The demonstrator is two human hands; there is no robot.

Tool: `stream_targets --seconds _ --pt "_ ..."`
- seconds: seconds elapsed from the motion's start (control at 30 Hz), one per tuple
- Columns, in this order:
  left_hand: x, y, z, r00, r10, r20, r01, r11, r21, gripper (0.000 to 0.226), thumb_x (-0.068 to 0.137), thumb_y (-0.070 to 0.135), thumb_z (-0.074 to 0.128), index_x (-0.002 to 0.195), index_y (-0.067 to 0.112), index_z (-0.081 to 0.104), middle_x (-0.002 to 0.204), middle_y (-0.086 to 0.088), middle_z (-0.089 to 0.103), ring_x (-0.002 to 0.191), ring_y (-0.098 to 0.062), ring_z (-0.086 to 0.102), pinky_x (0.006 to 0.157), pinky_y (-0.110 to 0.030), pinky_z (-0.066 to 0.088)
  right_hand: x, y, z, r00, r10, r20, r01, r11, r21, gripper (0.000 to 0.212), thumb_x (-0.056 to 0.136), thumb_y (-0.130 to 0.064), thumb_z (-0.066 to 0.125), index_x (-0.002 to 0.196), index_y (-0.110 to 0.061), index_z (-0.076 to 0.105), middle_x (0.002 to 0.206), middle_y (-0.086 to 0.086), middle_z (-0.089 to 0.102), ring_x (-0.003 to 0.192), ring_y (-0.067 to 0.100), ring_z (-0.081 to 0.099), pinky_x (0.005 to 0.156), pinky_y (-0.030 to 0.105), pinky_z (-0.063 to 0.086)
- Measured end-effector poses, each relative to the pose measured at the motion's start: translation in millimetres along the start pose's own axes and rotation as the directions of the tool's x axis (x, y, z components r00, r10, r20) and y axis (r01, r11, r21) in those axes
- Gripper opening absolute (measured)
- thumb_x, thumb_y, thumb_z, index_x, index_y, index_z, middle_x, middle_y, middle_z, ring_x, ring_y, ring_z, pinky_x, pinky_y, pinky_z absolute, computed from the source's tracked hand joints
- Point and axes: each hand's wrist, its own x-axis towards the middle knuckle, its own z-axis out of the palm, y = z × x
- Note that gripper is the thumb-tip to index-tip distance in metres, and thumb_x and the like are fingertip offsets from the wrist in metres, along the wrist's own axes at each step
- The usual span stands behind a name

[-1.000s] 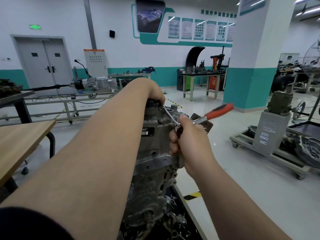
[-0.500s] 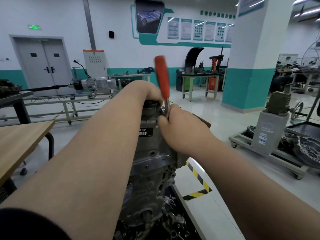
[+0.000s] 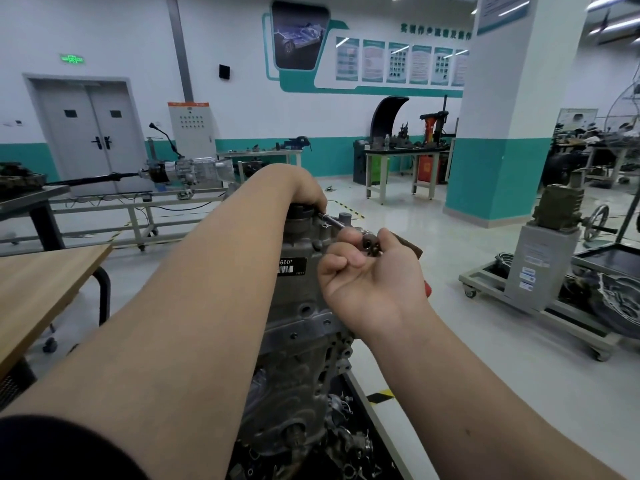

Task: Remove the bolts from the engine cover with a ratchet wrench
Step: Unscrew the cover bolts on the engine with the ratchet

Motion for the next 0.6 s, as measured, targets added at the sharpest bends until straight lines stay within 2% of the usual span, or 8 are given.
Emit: stream_targets --seconds 0.13,0.2,0.37,0.43,0.5,0.53,0.6 --pt "2 2 0 1.0 -0.005 0.013 0.004 1.0 0.029 0.027 0.085 0.035 0.068 0.074 0.015 0.054 0.082 -0.005 0.054 0.067 -0.019 0.053 0.055 -0.029 0.041 -3 6 -3 1.0 0.013 0.0 -0.013 1.0 0.007 0.05 0.102 -0.049 0.031 0.078 -0.008 0.049 0.055 0.0 0.051 0.033 0.011 0.034 0.038 0.016 0.036" --pt "3 2 -1 1.0 -0.005 0.017 0.004 0.999 0.044 0.027 0.086 0.036 0.067 0.075 0.015 0.054 0.083 -0.005 0.054 0.068 -0.019 0.054 0.055 -0.029 0.04 -2 6 -3 1.0 0.014 -0.017 -0.015 0.999 -0.049 0.048 0.102 -0.048 0.031 0.08 -0.009 0.048 0.055 0.0 0.051 0.034 0.011 0.033 0.038 0.016 0.035" --pt "0 4 -2 0.999 -0.013 0.035 0.011 0.997 0.073 0.027 0.088 0.035 0.065 0.074 0.014 0.055 0.08 -0.005 0.054 0.063 -0.019 0.052 0.053 -0.029 0.039 0 -2 0 0.998 -0.024 -0.063 -0.001 0.931 -0.364 0.043 0.102 -0.047 0.034 0.082 -0.011 0.046 0.053 -0.003 0.048 0.035 0.01 0.03 0.038 0.017 0.034" --pt "1 4 -2 0.999 -0.009 0.032 0.006 0.996 0.086 0.026 0.089 0.034 0.064 0.074 0.014 0.055 0.081 -0.006 0.054 0.064 -0.019 0.052 0.054 -0.029 0.039 0 -8 2 0.996 -0.043 -0.074 -0.001 0.86 -0.511 0.04 0.102 -0.046 0.035 0.082 -0.013 0.045 0.054 -0.002 0.046 0.036 0.011 0.03 0.039 0.019 0.035" --pt "-2 5 -3 0.999 -0.01 0.046 0.006 0.996 0.086 0.024 0.089 0.033 0.063 0.076 0.014 0.058 0.083 -0.007 0.056 0.066 -0.02 0.053 0.056 -0.03 0.041 0 -14 4 0.993 -0.09 -0.071 0.009 0.674 -0.739 0.036 0.102 -0.043 0.037 0.081 -0.015 0.045 0.053 -0.001 0.047 0.036 0.013 0.033 0.041 0.021 0.037" --pt "-2 5 -3 0.999 -0.014 0.045 0.01 0.996 0.093 0.023 0.089 0.033 0.063 0.077 0.013 0.059 0.084 -0.007 0.057 0.066 -0.02 0.054 0.057 -0.031 0.042 0 -17 5 0.991 -0.12 -0.054 0.018 0.53 -0.848 0.035 0.102 -0.042 0.038 0.08 -0.015 0.045 0.052 0.0 0.048 0.036 0.014 0.035 0.042 0.022 0.038" --pt "0 5 -3 0.999 -0.01 0.045 0.006 0.996 0.093 0.023 0.089 0.033 0.063 0.081 0.012 0.06 0.086 -0.008 0.057 0.068 -0.021 0.055 0.06 -0.032 0.044 -1 -23 10 0.986 -0.166 0.012 0.042 0.174 -0.984 0.036 0.1 -0.041 0.04 0.077 -0.014 0.048 0.051 0.0 0.051 0.037 0.015 0.041 0.045 0.024 0.04"
